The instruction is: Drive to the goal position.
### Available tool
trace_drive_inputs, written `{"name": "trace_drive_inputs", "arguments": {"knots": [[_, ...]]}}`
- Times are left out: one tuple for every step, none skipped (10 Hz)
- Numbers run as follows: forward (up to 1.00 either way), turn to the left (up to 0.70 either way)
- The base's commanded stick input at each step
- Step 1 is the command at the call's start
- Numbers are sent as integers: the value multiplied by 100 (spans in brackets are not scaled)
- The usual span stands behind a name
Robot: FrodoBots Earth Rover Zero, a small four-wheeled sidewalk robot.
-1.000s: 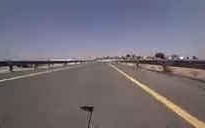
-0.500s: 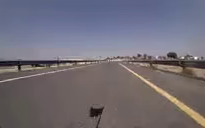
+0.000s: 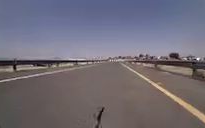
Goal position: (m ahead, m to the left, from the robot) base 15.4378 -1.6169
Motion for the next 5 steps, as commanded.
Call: {"name": "trace_drive_inputs", "arguments": {"knots": [[100,-41],[100,-41],[100,-41],[100,-26],[100,-7]]}}
